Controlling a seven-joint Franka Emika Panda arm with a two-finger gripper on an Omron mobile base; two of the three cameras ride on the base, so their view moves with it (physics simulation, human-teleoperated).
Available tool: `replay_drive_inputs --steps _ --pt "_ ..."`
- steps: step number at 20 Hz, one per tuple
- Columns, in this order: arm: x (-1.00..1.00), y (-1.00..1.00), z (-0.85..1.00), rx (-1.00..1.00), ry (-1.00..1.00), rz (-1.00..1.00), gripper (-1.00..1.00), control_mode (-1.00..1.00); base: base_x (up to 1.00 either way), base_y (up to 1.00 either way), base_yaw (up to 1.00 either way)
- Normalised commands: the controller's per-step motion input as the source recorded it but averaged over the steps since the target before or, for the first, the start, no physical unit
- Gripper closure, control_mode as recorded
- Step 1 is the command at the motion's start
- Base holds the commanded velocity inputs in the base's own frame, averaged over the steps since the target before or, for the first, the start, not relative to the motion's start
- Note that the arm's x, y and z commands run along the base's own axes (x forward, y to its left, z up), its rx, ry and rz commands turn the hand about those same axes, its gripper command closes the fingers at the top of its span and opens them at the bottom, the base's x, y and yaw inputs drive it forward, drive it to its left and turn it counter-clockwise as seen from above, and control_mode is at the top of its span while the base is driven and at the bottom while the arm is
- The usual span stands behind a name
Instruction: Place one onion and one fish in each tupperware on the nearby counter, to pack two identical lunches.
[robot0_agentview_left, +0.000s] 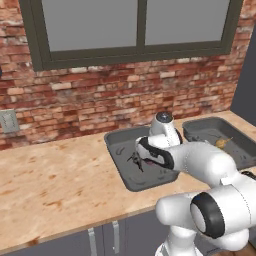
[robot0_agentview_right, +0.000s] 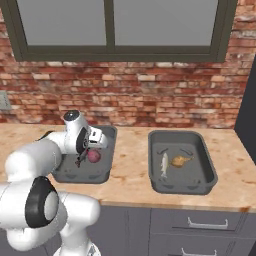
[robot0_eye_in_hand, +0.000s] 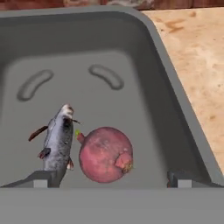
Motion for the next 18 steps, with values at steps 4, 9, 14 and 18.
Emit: replay_drive_inputs --steps 4,9,14,18 --pt "-0.98 -0.04 0.4 0.0 -0.11 0.0 -1.0 -1.0 0.0 0.0 0.0" --pt "-0.95 -0.11 0.62 0.0 -0.24 0.0 -1.0 -1.0 0.0 0.0 0.0" --pt "-0.77 0.0 0.85 0.0 -0.3 0.0 -1.0 -1.0 0.0 0.0 0.0" --pt "-0.57 0.03 0.9 -0.06 -0.15 0.0 -1.0 -1.0 0.0 0.0 0.0"
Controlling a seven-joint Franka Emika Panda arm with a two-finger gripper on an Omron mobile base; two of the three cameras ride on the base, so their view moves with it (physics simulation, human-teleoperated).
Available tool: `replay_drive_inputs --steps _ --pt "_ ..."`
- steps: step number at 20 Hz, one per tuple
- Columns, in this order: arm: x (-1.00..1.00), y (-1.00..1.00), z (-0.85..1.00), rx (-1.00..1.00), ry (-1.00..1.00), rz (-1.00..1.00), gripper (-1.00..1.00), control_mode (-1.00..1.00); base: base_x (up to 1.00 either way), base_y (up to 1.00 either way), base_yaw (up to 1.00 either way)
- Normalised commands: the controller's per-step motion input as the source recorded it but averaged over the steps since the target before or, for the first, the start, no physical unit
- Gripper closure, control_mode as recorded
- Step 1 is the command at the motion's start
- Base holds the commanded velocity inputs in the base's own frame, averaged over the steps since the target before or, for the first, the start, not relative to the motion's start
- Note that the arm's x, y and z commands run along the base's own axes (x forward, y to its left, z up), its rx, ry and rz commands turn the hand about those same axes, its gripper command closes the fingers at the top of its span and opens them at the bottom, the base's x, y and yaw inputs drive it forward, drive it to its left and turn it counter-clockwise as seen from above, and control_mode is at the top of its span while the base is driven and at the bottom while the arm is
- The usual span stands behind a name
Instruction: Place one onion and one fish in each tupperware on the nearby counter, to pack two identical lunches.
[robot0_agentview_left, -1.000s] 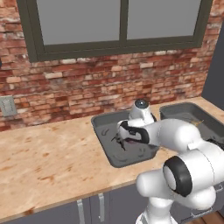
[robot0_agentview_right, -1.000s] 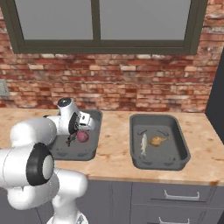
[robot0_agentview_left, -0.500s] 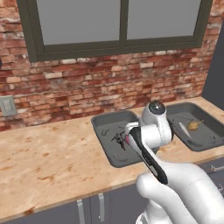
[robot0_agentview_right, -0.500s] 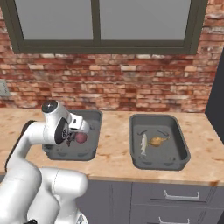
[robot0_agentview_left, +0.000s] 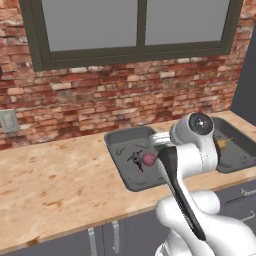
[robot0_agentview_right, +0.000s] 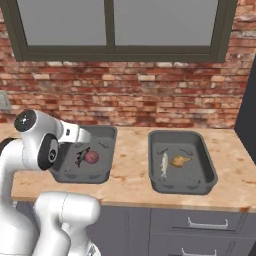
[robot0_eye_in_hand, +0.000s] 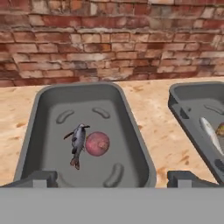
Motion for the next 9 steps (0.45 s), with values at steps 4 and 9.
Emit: replay_drive_inputs --steps 4,9 --pt "-0.44 0.44 0.4 -0.17 -0.09 -0.01 -1.0 -1.0 0.0 0.0 0.0" --pt "-0.41 0.73 -0.02 -0.21 -0.04 0.0 -1.0 -1.0 0.0 0.0 0.0"
